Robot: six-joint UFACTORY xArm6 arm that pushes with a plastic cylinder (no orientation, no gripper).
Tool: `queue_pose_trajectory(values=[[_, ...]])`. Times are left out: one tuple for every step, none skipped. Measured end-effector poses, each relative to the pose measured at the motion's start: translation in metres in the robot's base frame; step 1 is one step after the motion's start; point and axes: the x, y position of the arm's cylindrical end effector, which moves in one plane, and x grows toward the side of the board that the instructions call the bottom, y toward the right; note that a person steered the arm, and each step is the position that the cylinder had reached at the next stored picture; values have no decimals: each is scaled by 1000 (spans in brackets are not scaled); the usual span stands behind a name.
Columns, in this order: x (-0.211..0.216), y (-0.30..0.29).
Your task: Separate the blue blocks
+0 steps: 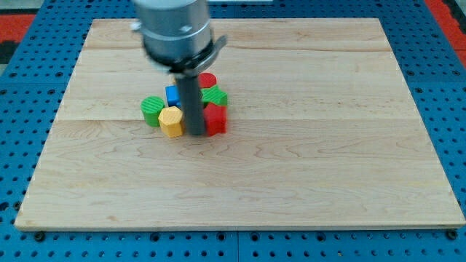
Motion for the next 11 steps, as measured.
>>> queue_pose_trajectory(values=[[-34,2],[-36,18],[-37,17],[-37,-41],[-37,-90],[-37,-87],[-37,-65],[-37,-58],[-37,-54],[-33,-54],[-37,-60]])
